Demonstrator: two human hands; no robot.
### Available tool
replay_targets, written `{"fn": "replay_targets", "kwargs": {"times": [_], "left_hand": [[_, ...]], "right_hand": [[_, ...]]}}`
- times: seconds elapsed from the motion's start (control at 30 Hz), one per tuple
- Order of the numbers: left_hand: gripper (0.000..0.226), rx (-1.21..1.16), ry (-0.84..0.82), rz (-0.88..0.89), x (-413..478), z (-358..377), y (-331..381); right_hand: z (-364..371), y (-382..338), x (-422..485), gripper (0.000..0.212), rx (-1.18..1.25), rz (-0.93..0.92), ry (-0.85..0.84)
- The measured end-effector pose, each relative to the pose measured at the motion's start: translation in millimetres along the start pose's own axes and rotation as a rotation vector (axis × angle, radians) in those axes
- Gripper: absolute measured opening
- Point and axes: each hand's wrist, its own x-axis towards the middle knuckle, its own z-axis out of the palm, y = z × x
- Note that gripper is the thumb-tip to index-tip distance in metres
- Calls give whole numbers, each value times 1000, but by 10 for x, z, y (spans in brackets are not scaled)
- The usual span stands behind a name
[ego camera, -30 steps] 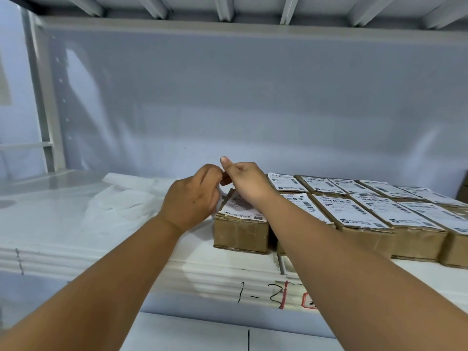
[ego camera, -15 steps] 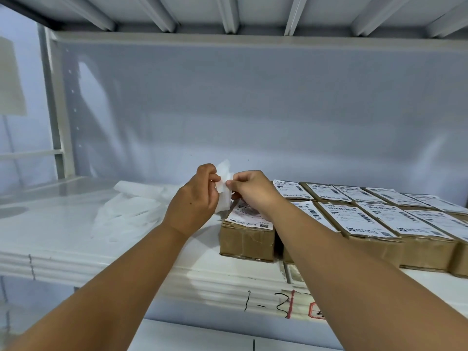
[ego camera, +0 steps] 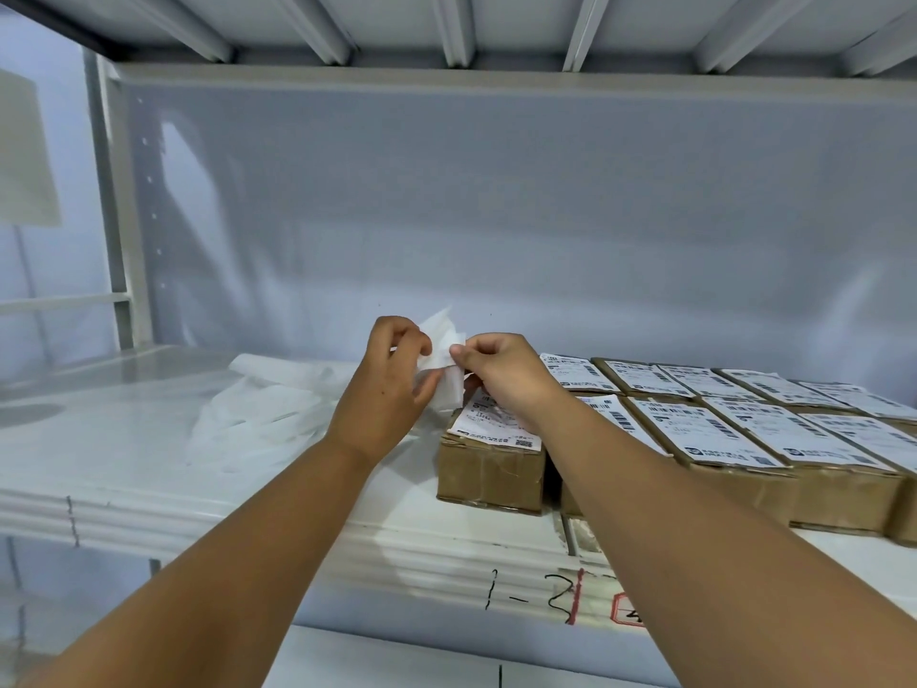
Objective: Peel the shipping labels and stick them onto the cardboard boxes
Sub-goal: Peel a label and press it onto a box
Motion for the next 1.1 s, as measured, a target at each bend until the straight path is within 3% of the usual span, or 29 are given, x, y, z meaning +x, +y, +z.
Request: {"fn": "replay_targets", "kwargs": {"times": [0.17,0.3,0.43,0.57,0.73,0.83,0.93,1.0,1.1], "left_hand": [[12,10,13,-71,16,-11,-41],[12,-31,77,-282,33,-46,-81],[32,-30,114,-380,24,-78,-108],[63,161,-48,-384,-19,-90,-118],[48,-19,-81,-527,-28,11,-157],[37,362,-349,-428,-63,-20,-114],[50,548,-496,-333,-78,29,-85],[51,607,-488,-207,-105,69,-67],[42,625,-345,-39,-69,82,-138]], "right_hand": [[-21,17,10,22,-77,8,12],[-12,45,35,23,-65,6,14],[-5,55,57,22,-52,28,28],[-10,78,110,25,-56,54,205],[-62,88,157,17,-97,96,430],[-110,97,145,14,-80,125,539],[-145,89,129,23,-24,158,603],[-145,89,128,26,-48,164,589],[-120,82,122,26,-123,154,548]]}}
